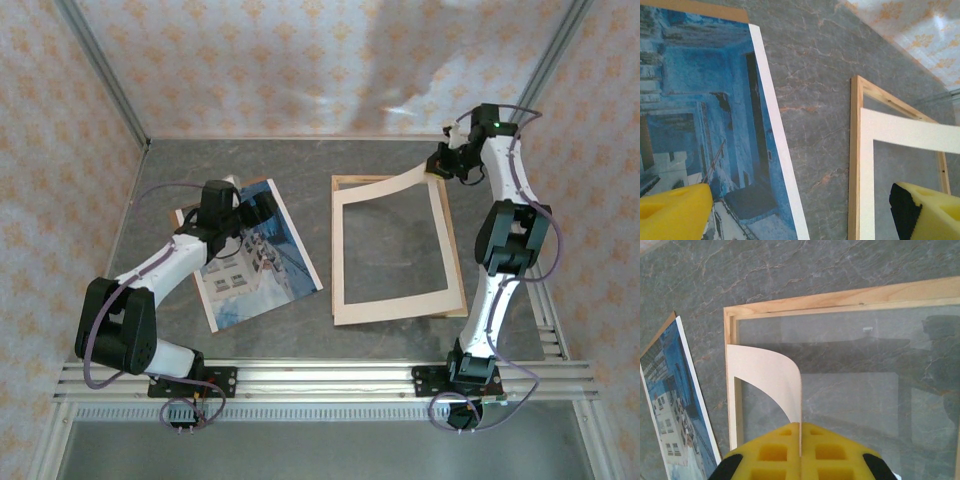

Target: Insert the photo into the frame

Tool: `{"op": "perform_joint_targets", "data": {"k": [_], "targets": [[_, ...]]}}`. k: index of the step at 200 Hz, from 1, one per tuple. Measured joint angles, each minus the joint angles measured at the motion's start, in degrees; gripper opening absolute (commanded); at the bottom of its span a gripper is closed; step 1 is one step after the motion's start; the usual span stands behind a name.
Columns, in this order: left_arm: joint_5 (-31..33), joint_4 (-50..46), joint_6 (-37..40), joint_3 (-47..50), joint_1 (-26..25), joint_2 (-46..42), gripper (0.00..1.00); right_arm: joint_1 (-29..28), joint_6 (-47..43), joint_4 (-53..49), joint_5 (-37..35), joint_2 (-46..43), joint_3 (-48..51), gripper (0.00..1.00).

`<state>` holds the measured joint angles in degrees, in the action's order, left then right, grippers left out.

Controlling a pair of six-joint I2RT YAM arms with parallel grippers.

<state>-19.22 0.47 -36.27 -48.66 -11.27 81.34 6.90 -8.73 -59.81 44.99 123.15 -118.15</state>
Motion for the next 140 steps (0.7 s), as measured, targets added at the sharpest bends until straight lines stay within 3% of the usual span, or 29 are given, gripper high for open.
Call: {"op": "perform_joint_targets", "data": {"k": [69, 140], "targets": [[0.33, -1.6, 0.96, -0.04, -1.44, 0.02, 0.93, 0.09, -1.2, -1.4, -2.78, 6.1, -7.43, 0.0], [0.63, -2.47, 1.84, -0.04, -2.19, 0.02, 0.93, 0.42, -1.2, -1.55, -5.18, 7.76, -8.85, 0.0]]}}
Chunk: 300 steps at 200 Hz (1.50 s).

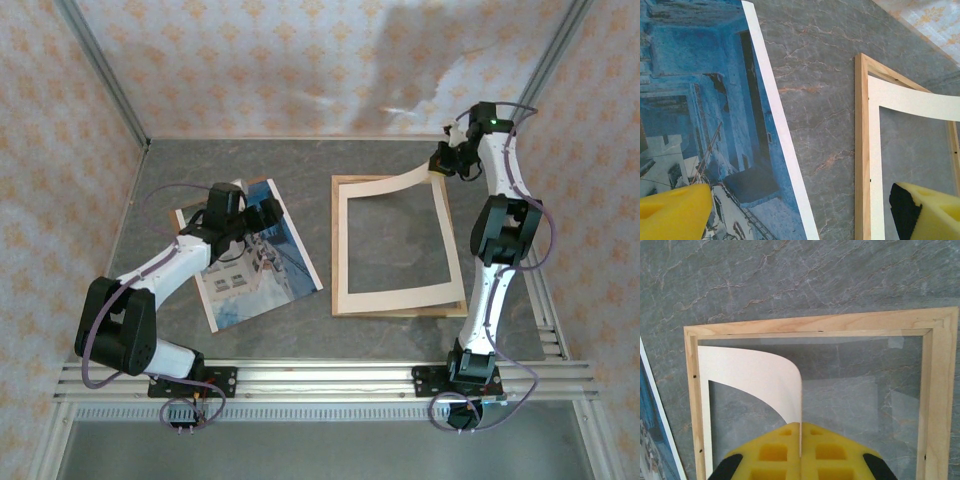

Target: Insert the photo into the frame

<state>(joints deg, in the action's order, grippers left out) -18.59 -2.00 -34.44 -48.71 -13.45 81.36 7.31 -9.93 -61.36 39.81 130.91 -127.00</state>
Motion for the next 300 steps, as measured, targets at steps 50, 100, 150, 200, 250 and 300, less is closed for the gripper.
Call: {"op": "perform_joint_targets", "data": {"k": [50, 100, 150, 200, 250, 300], "targets": [[0.04, -0.15, 0.0, 0.0, -0.07, 0.0, 0.93, 0.02, 0.0, 0.07, 0.2, 1.92, -1.77, 0.0], [0.07, -0.15, 0.0, 0.0, -0.11, 0.0, 0.93, 0.02, -0.24, 0.39, 1.18, 3.8, -1.77, 0.0], [0.68, -0.17, 0.0, 0.0, -0.83, 0.02, 0.93, 0.02, 0.15, 1.86, 1.36, 3.82, -1.77, 0.0], [1.07, -0.17, 0.0, -0.02, -0.83, 0.04, 0.93, 0.02, 1.11, 3.32, 1.36, 3.85, -1.77, 0.0], [1.07, -0.2, 0.0, 0.0, -1.09, 0.37, 0.93, 0.02, 1.18, 3.58, 1.57, 4.28, -1.6, 0.09], [1.07, -0.26, 0.02, -0.02, -1.2, 0.44, 0.93, 0.15, 1.86, 4.39, 0.26, 4.37, 1.14, 0.28]]}}
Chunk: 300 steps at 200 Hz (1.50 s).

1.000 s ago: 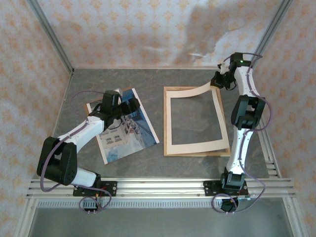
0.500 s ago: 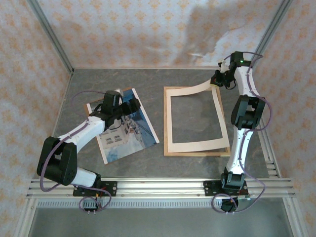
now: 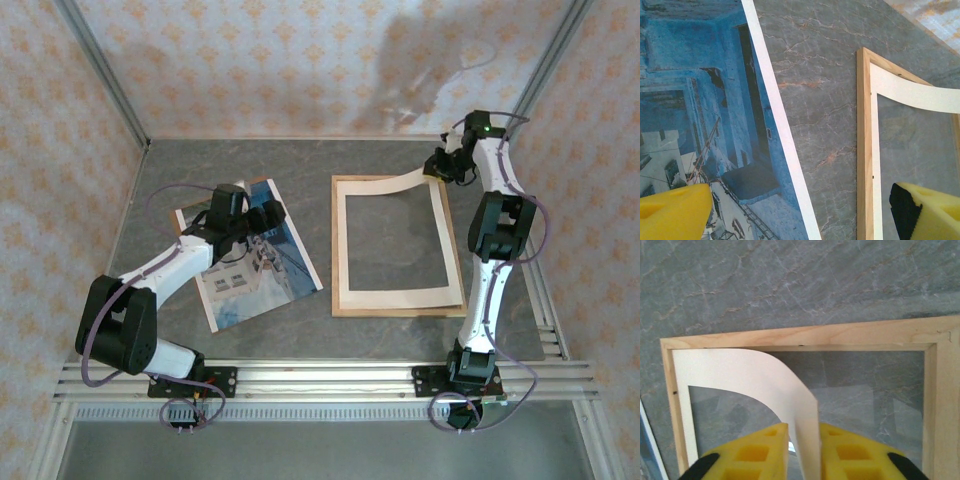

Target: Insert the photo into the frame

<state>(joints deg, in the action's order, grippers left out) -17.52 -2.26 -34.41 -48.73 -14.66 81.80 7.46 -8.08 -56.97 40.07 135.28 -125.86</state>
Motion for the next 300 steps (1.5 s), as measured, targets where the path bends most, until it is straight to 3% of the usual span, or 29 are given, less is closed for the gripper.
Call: {"op": "perform_joint_targets", "data": {"k": [71, 160, 205, 230, 256, 300], "targets": [[0.02, -0.57, 0.44, -0.63, 0.0, 0.09, 0.93, 0.09, 2.54, 0.46, -6.62, 0.02, 0.09, 0.57], [2.93, -3.39, 3.56, -1.27, 0.0, 0.09, 0.96, 0.09, 5.7, 1.42, -13.66, 0.35, 0.85, 0.67], [7.63, -5.75, 5.46, -1.25, 0.2, -0.57, 0.97, -1.84, 7.02, 7.58, -15.32, -8.5, 16.79, 0.72], [9.25, -6.32, 5.84, -0.48, 3.41, -1.44, 0.97, -8.96, 8.68, 13.18, -16.24, -18.36, 27.58, 0.82], [10.1, -6.49, 5.38, 1.49, 10.08, -1.86, 0.97, -22.62, 11.52, 20.13, -16.96, -26.69, 35.19, 0.88], [10.97, -8.09, 4.85, 4.52, 13.16, -2.03, 0.96, -41.94, 17.35, 28.02, -18.8, -25.62, 36.94, 0.88]]}}
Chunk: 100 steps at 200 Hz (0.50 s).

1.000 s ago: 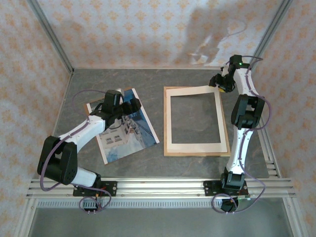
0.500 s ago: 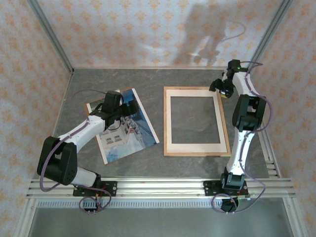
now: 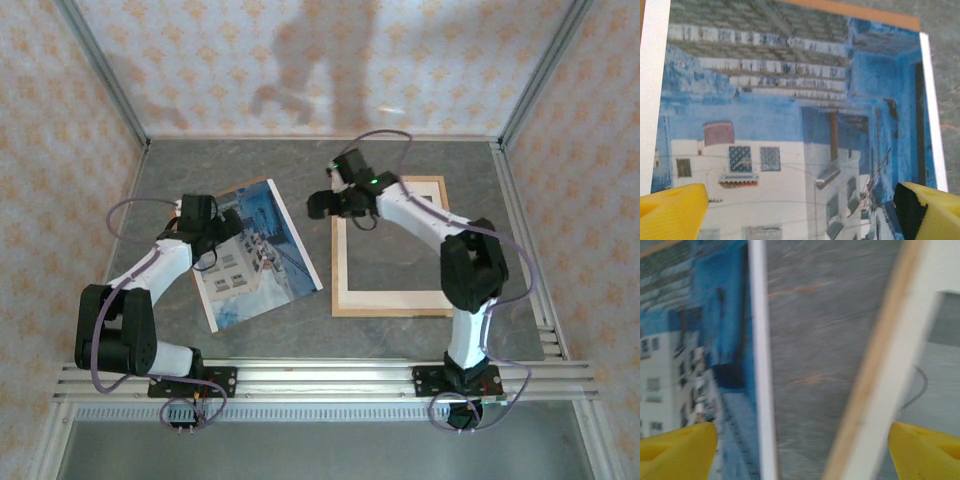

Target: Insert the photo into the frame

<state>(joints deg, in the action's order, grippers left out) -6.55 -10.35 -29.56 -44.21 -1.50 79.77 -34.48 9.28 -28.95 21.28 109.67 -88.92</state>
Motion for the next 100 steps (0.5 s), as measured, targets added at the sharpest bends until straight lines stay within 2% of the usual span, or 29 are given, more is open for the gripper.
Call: {"op": "perform_joint_targets", "data": {"k": [42, 100], "targets": [[1.11, -0.22, -0.39, 4.7, 0.0, -2.05, 0.96, -8.22, 3.21, 1.55, -0.74, 6.23, -0.2, 0.87], [2.82, -0.37, -2.05, 6.86, 3.15, -1.6, 0.96, -9.03, 6.64, 2.27, -1.73, 14.03, -5.79, 0.85]]}}
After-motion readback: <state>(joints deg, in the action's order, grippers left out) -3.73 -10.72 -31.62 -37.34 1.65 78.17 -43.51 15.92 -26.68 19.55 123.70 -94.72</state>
